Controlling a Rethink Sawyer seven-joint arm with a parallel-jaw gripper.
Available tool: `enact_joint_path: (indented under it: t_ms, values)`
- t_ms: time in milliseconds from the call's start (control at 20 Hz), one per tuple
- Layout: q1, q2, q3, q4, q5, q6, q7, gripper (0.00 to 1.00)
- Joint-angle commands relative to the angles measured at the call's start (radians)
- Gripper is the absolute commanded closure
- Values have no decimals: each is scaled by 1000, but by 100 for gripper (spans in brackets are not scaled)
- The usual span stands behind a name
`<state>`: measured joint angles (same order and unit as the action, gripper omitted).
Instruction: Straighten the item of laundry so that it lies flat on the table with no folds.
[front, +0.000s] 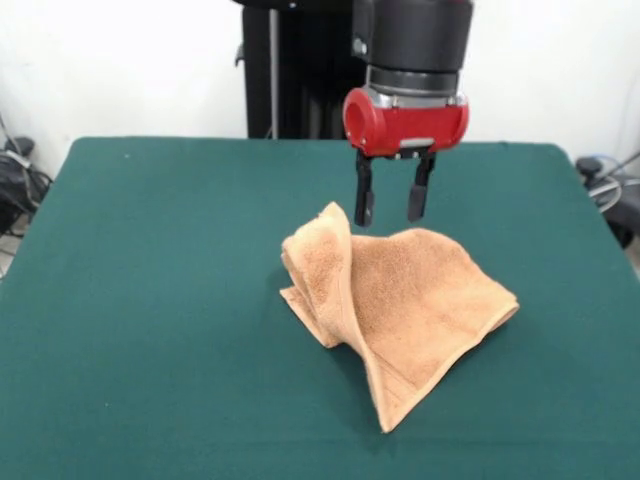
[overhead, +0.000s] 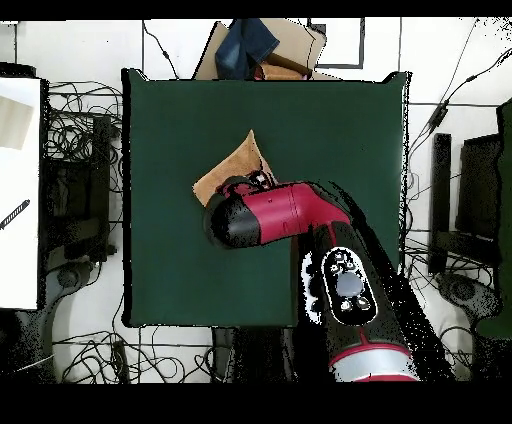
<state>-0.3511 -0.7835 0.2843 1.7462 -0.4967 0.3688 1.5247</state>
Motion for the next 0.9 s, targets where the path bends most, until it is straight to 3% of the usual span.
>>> enact_joint_path:
  t_ms: [50, 900]
  values:
    - [-61, -9, 46, 116, 60, 5, 110, 0]
    - [-57, 161, 8, -8, -20, -74, 87, 0]
